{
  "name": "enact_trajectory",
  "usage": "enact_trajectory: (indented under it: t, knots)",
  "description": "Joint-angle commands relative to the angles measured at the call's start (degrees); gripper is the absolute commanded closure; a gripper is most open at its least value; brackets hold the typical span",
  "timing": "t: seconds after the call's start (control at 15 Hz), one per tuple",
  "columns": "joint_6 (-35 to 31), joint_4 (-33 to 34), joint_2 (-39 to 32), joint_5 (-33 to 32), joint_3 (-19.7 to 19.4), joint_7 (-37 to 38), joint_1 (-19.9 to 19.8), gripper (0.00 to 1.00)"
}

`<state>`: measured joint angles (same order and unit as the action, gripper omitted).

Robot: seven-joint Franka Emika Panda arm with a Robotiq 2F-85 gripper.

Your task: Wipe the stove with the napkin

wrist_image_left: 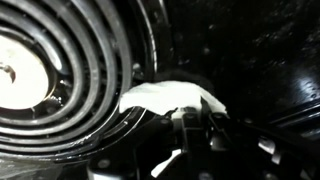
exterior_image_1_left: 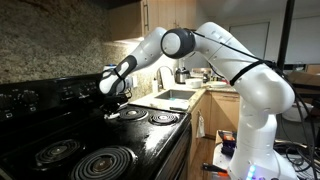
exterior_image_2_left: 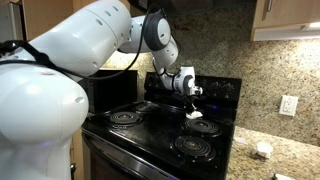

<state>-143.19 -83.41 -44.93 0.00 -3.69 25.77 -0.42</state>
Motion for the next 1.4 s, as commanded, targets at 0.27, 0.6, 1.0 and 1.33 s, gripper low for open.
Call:
enact_trajectory:
  t: [0.27, 0.6, 1.0, 1.33]
  knots:
    - [0.75, -18.23, 9.27, 5.03, 5.60, -8.72, 1.16, 0.92]
    - [0.82, -30.57, 17.71, 5.41, 7.26, -11.78, 2.07, 0.93]
    - [1.77, -41.90, 27.02, 2.14, 4.89, -4.36, 7.40, 0.93]
    - [8.95, -43.80, 31.71, -1.35, 4.10, 1.90, 10.47, 0.68]
